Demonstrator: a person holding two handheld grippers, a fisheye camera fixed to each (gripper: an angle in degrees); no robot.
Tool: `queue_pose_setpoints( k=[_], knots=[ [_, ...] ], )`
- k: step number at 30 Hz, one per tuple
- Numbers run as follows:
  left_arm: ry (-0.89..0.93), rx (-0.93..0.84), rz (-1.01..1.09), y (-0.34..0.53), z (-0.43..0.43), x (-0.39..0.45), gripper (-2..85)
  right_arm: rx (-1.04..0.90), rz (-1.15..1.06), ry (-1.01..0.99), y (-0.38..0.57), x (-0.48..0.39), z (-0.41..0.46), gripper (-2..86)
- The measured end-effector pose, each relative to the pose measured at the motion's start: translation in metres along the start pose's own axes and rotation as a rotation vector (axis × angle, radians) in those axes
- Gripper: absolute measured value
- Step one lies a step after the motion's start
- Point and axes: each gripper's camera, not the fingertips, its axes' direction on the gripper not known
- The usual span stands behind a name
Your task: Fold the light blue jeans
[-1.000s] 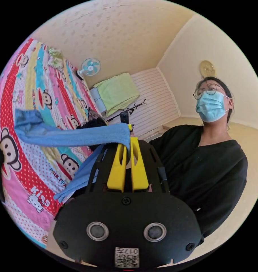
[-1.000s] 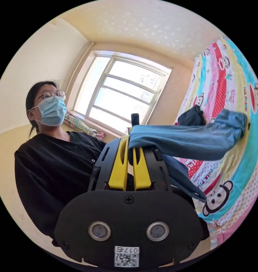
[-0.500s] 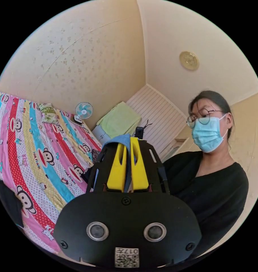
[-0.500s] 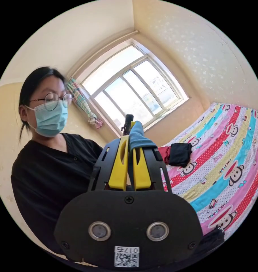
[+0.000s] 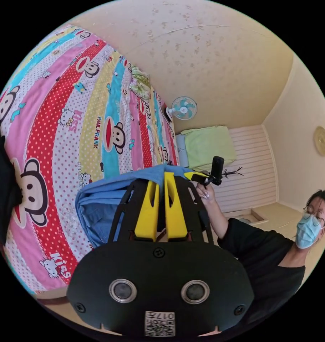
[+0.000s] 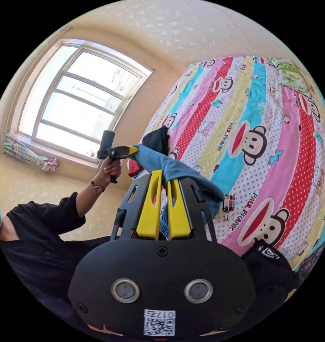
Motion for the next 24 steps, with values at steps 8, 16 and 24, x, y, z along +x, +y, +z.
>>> queue_pose_setpoints(
  k=[8,16,24],
  knots=[
    [0.048,-0.061,-0.336,0.240,0.031,-0.132,1.2,-0.135,0.237,-0.159,0.172,0.019,0.081,3.2],
    [0.001,0.096,-0.551,0.334,-0.029,-0.232,17.0,-0.272,0.466,-0.015,0.218,0.039,0.094,14.4],
    [-0.227,0.028,-0.423,0.270,-0.015,-0.302,19.2,-0.132,0.542,0.021,0.180,0.096,0.119,19.6]
  ],
)
